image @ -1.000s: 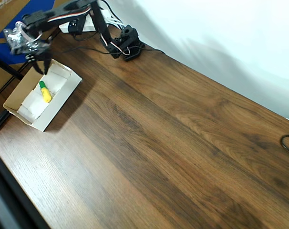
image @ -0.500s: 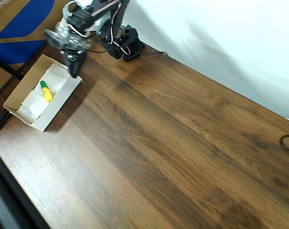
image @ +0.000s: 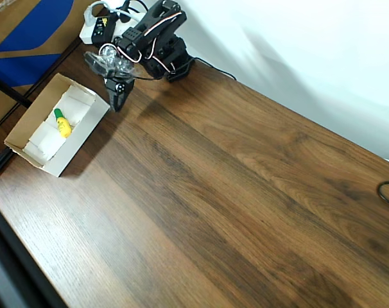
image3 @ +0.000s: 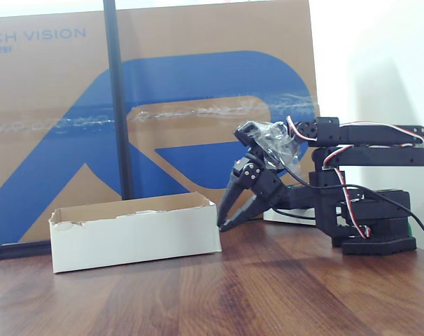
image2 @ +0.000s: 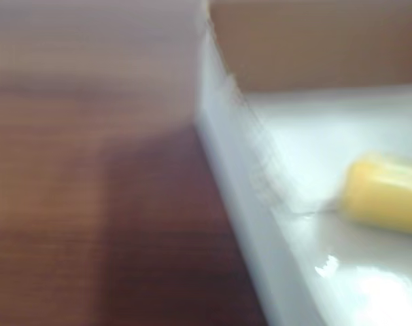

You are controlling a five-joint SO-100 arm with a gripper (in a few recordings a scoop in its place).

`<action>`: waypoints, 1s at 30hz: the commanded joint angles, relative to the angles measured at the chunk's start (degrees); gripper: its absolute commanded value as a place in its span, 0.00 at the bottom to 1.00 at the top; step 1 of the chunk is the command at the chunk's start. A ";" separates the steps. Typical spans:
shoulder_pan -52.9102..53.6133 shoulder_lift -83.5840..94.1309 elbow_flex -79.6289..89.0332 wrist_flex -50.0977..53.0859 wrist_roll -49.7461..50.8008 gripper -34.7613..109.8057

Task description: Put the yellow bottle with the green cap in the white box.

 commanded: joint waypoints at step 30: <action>-2.64 17.14 -2.81 46.58 2.37 0.24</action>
